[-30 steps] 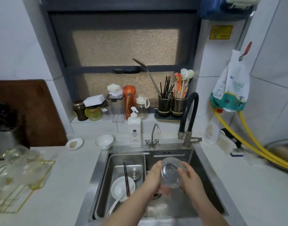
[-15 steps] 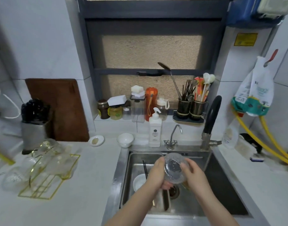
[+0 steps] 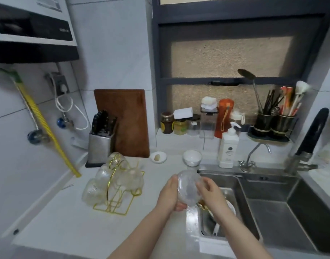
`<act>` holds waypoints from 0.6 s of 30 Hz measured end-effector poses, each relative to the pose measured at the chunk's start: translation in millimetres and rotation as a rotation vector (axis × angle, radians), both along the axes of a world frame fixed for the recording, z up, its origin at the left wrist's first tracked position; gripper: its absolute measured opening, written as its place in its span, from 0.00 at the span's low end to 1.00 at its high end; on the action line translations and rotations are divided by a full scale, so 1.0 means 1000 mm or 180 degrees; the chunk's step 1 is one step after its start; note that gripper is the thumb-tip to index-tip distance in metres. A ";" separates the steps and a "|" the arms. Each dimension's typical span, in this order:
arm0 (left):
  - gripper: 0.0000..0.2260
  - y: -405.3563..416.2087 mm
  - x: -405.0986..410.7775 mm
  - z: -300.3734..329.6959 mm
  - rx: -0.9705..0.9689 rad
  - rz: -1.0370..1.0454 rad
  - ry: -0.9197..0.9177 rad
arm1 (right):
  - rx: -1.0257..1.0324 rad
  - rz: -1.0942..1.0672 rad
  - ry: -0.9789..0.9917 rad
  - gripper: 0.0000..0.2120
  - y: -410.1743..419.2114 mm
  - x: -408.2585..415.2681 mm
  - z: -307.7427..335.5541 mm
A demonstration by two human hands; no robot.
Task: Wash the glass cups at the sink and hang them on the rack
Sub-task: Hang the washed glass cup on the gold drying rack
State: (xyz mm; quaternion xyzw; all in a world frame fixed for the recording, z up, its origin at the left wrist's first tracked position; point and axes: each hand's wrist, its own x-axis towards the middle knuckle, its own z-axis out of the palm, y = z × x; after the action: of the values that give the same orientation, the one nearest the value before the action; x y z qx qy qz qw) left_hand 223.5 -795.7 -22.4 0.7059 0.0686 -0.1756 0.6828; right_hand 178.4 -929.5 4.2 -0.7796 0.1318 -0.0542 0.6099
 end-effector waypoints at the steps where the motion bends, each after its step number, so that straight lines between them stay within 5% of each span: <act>1: 0.21 0.013 0.001 -0.001 0.0059 0.0044 -0.0017 | 0.0007 0.0032 0.0021 0.10 0.012 0.003 -0.002; 18: 0.20 0.133 0.019 -0.026 0.0257 0.0852 0.0342 | 0.0206 0.0780 0.0268 0.10 0.129 0.069 -0.038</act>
State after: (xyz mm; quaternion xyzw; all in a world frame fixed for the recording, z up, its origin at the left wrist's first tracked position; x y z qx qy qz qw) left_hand 242.7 -662.3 -48.3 0.7069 0.2056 -0.1177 0.6665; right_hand 247.0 -800.8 -33.6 -0.7713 0.0628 0.0577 0.6307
